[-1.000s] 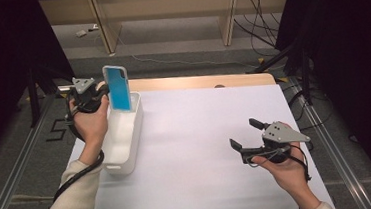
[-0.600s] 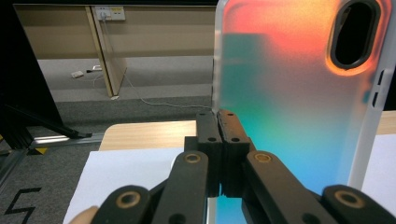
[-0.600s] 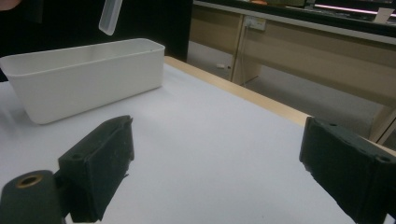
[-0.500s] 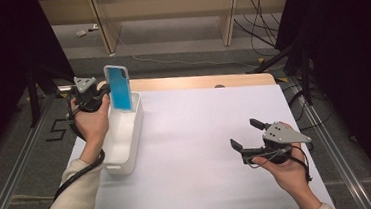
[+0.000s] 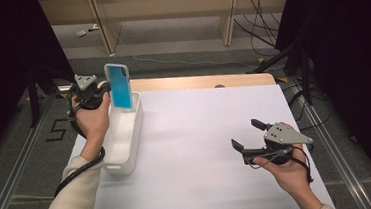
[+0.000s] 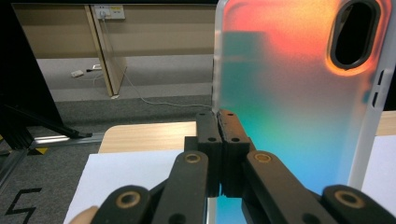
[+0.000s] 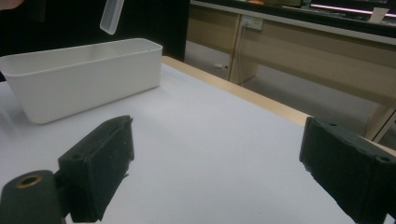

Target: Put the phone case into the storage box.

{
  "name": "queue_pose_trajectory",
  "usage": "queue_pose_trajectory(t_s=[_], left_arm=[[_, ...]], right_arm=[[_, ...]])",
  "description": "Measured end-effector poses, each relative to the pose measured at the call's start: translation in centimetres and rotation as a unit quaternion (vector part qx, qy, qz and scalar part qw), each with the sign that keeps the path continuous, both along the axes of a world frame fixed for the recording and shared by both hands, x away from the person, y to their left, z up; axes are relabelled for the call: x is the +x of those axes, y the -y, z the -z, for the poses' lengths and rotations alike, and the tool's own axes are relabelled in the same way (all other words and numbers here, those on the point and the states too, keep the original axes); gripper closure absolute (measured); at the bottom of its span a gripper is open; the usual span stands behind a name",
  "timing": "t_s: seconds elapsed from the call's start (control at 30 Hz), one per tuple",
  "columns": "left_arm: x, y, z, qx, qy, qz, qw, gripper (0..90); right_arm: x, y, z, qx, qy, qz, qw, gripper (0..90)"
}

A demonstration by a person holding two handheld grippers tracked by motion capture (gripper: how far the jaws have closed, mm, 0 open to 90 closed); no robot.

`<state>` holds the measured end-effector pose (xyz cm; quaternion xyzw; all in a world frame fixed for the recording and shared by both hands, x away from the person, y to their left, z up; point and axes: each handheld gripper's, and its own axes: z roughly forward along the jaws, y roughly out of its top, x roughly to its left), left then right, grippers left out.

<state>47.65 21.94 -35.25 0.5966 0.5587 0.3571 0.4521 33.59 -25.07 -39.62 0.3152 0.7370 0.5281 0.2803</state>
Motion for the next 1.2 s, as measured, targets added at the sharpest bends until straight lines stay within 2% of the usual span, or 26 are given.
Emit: queue_pose_trajectory(t_s=[0.03, 0.1, 0.2, 0.23, 0.4, 0.43, 0.53, 0.6, 0.73, 0.9, 1.2], left_arm=[[0.1, 0.0, 0.0, 0.0, 0.0, 0.0, 1.0, 88.7], [0.2, 0.0, 0.1, 0.001, -0.002, 0.0, 1.0, 88.7], [0.4, -0.1, 0.2, 0.002, -0.005, -0.002, 1.0, 88.7], [0.5, -0.1, 0.3, 0.003, -0.007, -0.002, 1.0, 88.7], [1.0, -0.1, 0.6, 0.004, -0.011, -0.007, 0.9999, 88.7], [1.1, -0.2, 0.6, 0.006, -0.011, -0.005, 0.9999, 88.7], [1.5, -0.1, 0.9, 0.014, -0.012, -0.004, 0.9998, 88.6], [1.8, -0.1, 1.1, 0.015, -0.016, -0.006, 0.9997, 88.6], [2.2, -0.1, 1.4, 0.018, -0.022, -0.009, 0.9996, 88.6], [2.7, 0.1, 1.5, 0.02, -0.025, -0.011, 0.9994, 88.6], [3.5, 0.1, 2.0, 0.023, -0.035, -0.013, 0.999, 88.6]], right_arm=[[0.1, 0.0, 0.0, -0.004, 0.009, 0.001, 1.0, 10.9], [0.1, 0.0, 0.0, -0.003, 0.01, -0.001, 0.9999, 10.9], [0.0, -0.1, 0.0, 0.003, -0.001, -0.002, 1.0, 10.9], [0.1, 0.0, 0.0, -0.002, 0.011, -0.001, 0.9999, 10.9], [0.0, 0.0, 0.0, -0.005, 0.01, 0.003, 0.9999, 10.9], [-0.1, 0.0, 0.0, -0.002, 0.001, 0.003, 1.0, 10.9], [-0.1, -0.1, 0.0, -0.001, -0.001, 0.002, 1.0, 10.9], [-0.1, -0.2, 0.1, 0.006, 0.002, 0.0, 1.0, 10.9], [0.0, 0.0, 0.0, -0.005, 0.009, 0.004, 0.9999, 10.9], [-0.1, 0.0, 0.0, -0.002, 0.004, 0.002, 1.0, 10.9], [0.0, -0.1, 0.1, -0.004, 0.012, 0.005, 0.9999, 10.9]])
